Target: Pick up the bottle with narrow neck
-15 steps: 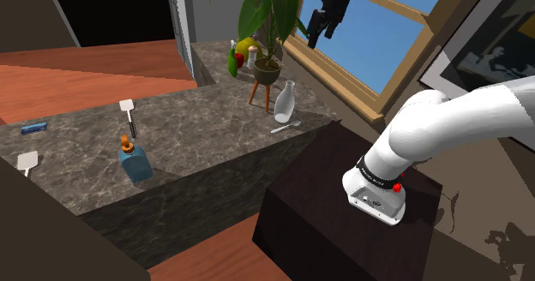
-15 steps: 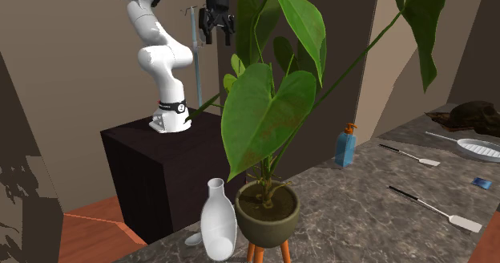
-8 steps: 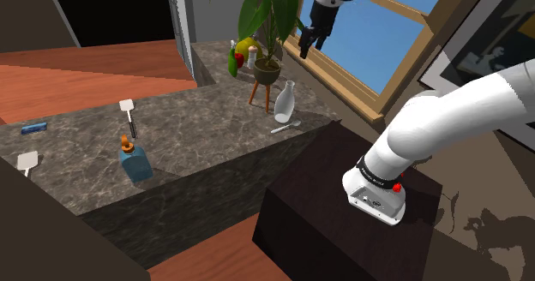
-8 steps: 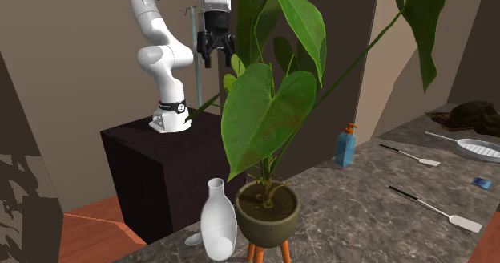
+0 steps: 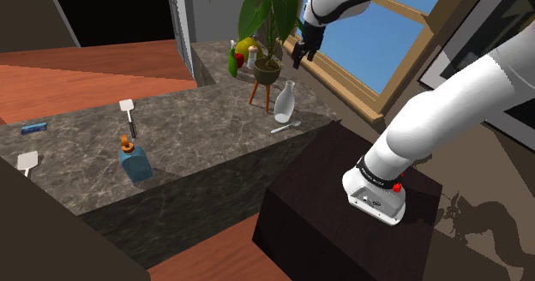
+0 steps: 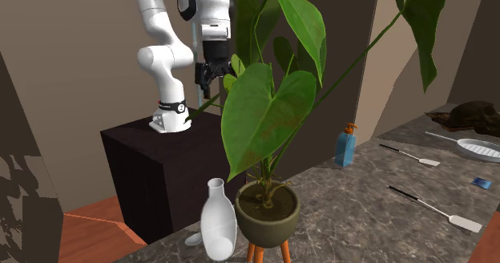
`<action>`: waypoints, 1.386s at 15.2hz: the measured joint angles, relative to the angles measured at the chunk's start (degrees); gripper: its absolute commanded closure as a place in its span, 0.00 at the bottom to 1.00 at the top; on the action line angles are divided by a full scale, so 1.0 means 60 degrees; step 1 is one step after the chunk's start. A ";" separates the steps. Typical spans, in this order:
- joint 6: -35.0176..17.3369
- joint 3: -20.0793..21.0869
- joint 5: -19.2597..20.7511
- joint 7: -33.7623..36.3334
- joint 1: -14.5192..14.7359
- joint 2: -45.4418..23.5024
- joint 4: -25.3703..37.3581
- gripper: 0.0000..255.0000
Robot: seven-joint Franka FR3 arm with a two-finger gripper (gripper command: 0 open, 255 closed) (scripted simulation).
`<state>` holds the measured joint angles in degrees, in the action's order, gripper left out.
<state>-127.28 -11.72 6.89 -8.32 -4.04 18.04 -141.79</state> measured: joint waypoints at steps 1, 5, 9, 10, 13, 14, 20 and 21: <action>-0.0274 -0.0125 -0.0073 -0.0155 -0.0013 -0.0391 0.0115 0.00; -0.1133 -0.0577 -0.0433 -0.0846 -0.0116 -0.1635 0.0458 0.00; -0.1971 -0.0852 -0.1168 -0.1654 -0.0210 -0.3255 0.1128 0.00; -0.2209 -0.0891 -0.1383 -0.1890 -0.0270 -0.3637 0.1236 0.00; -0.2578 -0.0899 -0.2027 -0.2549 -0.0509 -0.4736 0.1857 0.00; -0.2663 -0.0867 -0.2232 -0.2750 -0.0607 -0.5089 0.2090 0.00; -0.3135 -0.0517 -0.3235 -0.3704 -0.1290 -0.7070 0.3398 0.00; -0.3214 -0.0462 -0.3316 -0.3759 -0.1343 -0.7273 0.3516 0.00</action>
<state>-146.57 -14.49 -13.00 -30.87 -12.09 -25.60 -120.70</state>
